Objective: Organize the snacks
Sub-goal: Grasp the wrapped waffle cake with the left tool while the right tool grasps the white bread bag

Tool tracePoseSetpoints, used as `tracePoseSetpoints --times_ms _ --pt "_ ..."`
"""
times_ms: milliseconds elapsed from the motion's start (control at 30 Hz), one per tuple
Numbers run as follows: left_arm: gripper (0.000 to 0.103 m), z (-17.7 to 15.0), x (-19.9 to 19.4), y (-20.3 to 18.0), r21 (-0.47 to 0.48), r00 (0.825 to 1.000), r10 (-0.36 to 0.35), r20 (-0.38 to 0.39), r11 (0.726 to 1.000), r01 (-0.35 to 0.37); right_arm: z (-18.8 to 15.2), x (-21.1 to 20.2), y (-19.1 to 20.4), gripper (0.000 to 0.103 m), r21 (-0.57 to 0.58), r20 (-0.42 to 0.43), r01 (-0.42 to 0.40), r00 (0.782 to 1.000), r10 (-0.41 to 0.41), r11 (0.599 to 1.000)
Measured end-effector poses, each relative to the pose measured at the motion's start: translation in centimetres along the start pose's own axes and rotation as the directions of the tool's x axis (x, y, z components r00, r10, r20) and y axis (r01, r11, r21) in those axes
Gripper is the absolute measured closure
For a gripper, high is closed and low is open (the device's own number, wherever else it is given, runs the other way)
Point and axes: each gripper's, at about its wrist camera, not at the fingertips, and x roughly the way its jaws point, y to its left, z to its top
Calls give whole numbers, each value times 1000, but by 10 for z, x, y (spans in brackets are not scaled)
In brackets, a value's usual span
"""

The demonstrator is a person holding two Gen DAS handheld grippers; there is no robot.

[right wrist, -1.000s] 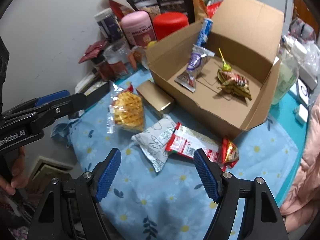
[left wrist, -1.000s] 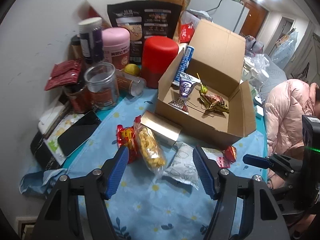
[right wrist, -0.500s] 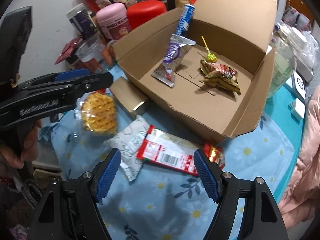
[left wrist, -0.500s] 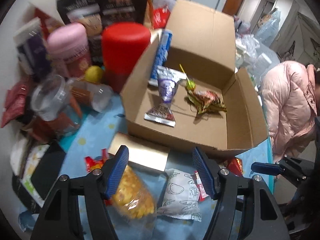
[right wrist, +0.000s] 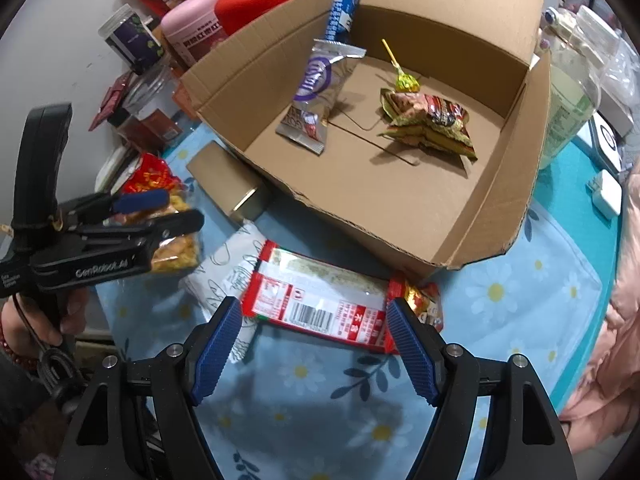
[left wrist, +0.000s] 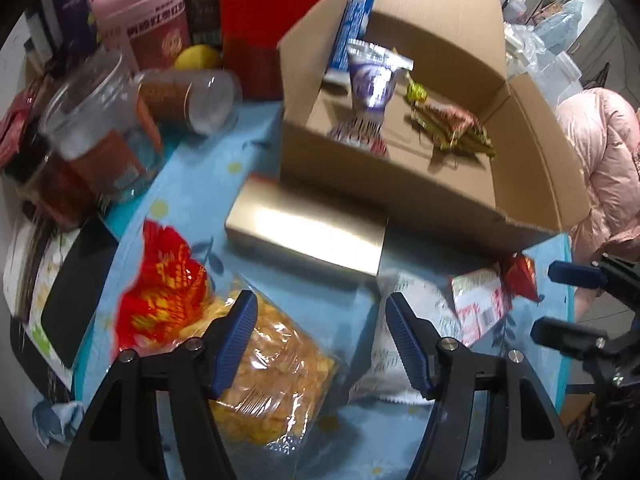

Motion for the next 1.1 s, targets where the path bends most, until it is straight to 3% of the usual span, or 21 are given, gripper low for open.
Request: tracePoseSetpoints --times_ms 167,367,467,700,833,967,1100 --pt "37 -16 -5 -1 -41 999 7 -37 999 -8 -6 -3 1 27 4 6 -32 999 32 999" --pt "37 -25 -40 -2 -66 996 53 72 997 -48 -12 -7 2 27 5 6 -45 999 45 999" --pt "37 -28 -30 8 -112 997 67 44 992 -62 -14 -5 3 27 6 1 -53 999 53 999" --pt "37 -50 -2 14 -88 992 119 -30 989 -121 -19 -7 10 27 -23 -1 -49 999 49 999" --pt "37 -56 0 14 -77 993 121 3 990 -120 -20 -3 14 27 -38 -14 -41 999 40 998" --pt "22 -55 6 17 -61 987 159 -1 985 -158 -21 -3 15 27 -45 -13 -40 999 40 998" --pt "12 -56 25 28 -89 981 180 -77 978 -187 -23 -1 16 27 -47 -20 -40 999 39 998"
